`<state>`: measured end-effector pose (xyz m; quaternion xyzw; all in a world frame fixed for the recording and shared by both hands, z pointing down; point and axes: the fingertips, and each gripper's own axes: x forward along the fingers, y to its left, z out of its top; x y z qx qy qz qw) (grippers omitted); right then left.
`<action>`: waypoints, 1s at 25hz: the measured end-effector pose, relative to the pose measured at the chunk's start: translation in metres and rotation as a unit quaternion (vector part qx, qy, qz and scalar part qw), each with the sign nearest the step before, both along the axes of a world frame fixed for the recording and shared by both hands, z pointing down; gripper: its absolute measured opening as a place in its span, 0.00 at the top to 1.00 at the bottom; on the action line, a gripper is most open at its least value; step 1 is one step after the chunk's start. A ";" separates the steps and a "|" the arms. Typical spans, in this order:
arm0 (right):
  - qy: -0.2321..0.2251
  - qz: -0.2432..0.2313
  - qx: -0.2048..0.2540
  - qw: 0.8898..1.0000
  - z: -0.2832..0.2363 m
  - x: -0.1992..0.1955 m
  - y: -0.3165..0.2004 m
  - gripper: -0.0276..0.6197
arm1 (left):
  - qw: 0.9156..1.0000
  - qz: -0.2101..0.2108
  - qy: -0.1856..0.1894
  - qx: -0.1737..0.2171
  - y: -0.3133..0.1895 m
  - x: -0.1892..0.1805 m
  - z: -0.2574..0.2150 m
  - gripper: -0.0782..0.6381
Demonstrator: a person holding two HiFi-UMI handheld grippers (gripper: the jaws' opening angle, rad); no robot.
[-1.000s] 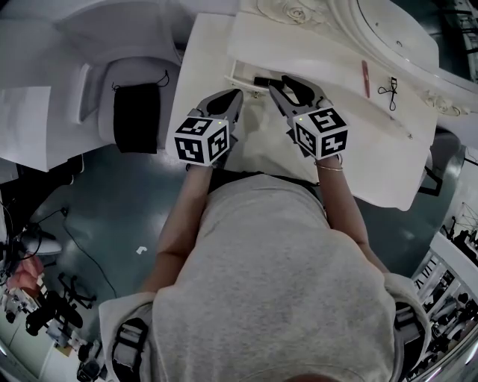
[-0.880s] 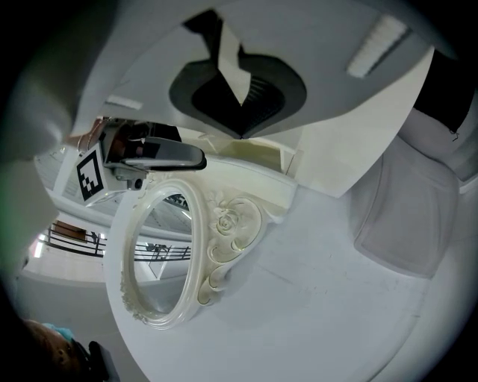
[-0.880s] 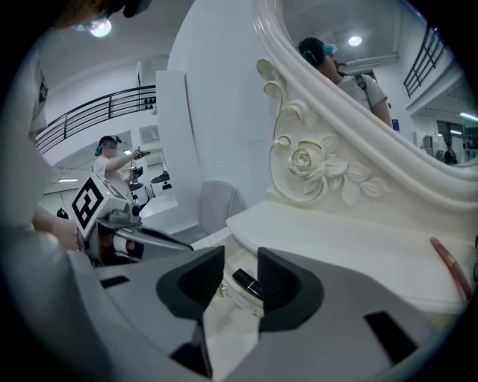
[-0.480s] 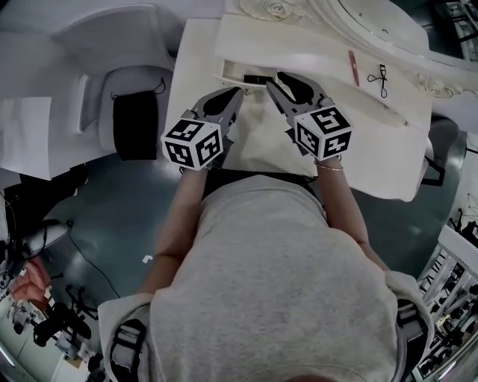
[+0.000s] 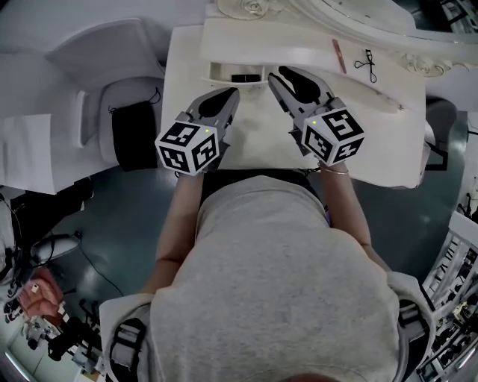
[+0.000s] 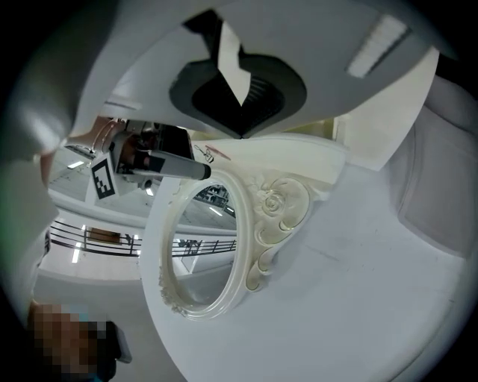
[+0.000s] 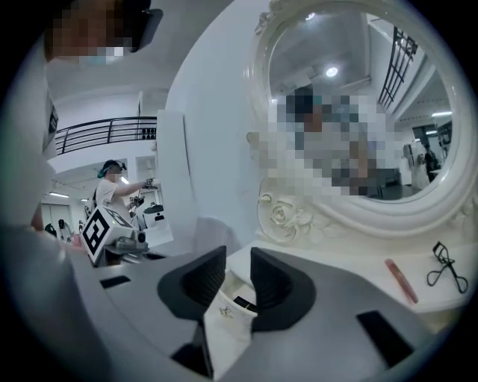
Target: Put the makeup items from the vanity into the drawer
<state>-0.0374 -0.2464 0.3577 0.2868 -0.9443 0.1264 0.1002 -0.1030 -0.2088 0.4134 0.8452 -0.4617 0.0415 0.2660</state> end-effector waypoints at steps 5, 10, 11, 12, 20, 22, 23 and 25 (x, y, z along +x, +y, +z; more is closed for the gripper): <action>-0.007 0.023 0.009 1.000 -0.007 0.020 0.004 0.79 | 0.999 0.026 -0.002 0.021 -0.001 0.017 -0.015 0.88; -0.012 0.034 0.013 0.999 -0.011 0.034 0.010 0.82 | 0.999 0.031 -0.013 0.039 -0.009 0.025 -0.025 0.88; -0.013 0.037 0.015 0.999 -0.012 0.036 0.010 0.82 | 0.998 0.034 -0.015 0.042 -0.010 0.027 -0.026 0.88; -0.015 0.040 0.017 0.999 -0.013 0.039 0.011 0.83 | 0.998 0.036 -0.019 0.045 -0.010 0.029 -0.027 0.88; -0.041 0.049 0.026 0.998 -0.021 0.051 0.015 0.91 | 0.998 0.038 -0.024 0.048 -0.016 0.040 -0.030 0.88; -0.044 0.049 0.030 0.997 -0.024 0.052 0.017 0.93 | 0.998 0.038 -0.024 0.045 -0.017 0.042 -0.029 0.88; -0.047 0.050 0.033 0.997 -0.025 0.053 0.018 0.94 | 0.998 0.039 -0.023 0.045 -0.016 0.044 -0.028 0.88; -0.051 0.054 0.035 0.997 -0.025 0.056 0.018 0.94 | 0.998 0.042 -0.022 0.045 -0.016 0.047 -0.028 0.88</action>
